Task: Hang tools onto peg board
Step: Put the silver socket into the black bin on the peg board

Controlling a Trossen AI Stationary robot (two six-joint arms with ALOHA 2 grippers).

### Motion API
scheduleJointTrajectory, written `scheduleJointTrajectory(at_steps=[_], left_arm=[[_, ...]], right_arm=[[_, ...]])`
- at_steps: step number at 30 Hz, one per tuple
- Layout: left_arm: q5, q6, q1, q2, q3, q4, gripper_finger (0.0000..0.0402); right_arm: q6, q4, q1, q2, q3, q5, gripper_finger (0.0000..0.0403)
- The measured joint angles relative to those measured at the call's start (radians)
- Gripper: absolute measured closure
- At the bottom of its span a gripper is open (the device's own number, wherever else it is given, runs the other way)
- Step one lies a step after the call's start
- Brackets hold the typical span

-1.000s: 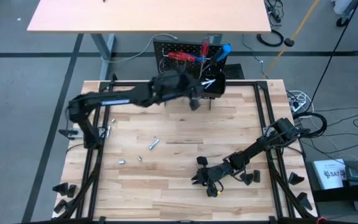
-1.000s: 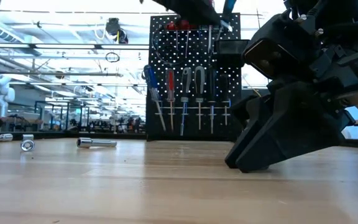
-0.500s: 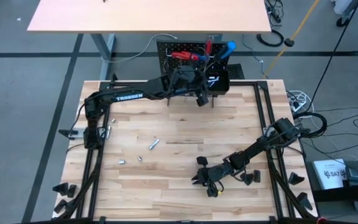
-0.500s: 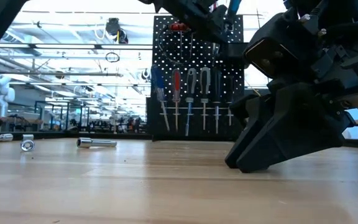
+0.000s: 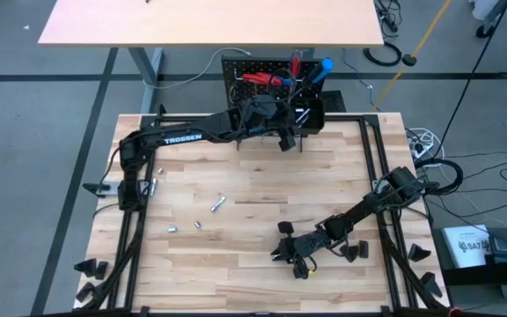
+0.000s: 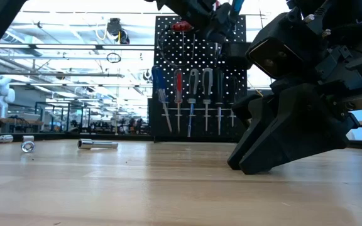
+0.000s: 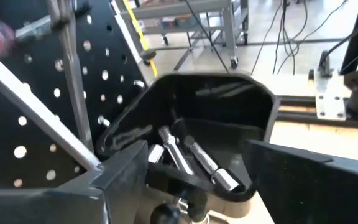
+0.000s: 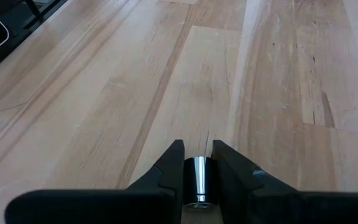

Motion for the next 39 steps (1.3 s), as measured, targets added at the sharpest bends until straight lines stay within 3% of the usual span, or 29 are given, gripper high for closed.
scheduleJointTrajectory(at_steps=[10,17,20,25,30,35,39], left_arm=[[0.0,0.002,-0.049,-0.106,0.034,-0.095,0.0129],[-0.028,0.01,-0.186,-0.273,0.01,-0.402,0.0128],[-0.086,-0.033,-0.261,-0.343,-0.048,-0.466,0.0128],[-0.234,-0.151,-0.371,-0.481,-0.277,-0.43,0.0128],[-0.305,-0.262,-0.483,-0.596,-0.6,-0.186,0.0128],[-0.346,-0.316,-0.575,-0.624,-0.968,0.32,0.0128],[-0.335,-0.371,-0.598,-0.571,-1.171,0.686,0.0128]], right_arm=[[0.001,0.0,-0.001,0.0,0.0,-0.01,0.0349],[0.001,0.0,-0.001,0.0,0.0,-0.016,0.0348],[0.001,0.0,-0.001,0.0,0.0,-0.017,0.0346],[-0.004,0.023,-0.001,0.002,-0.003,-0.014,0.0312],[-0.027,0.03,0.01,-0.001,-0.003,0.002,0.0263],[-0.024,0.031,0.023,-0.011,-0.003,0.046,0.0232],[0.029,0.015,0.026,-0.011,-0.002,0.054,0.0223]])
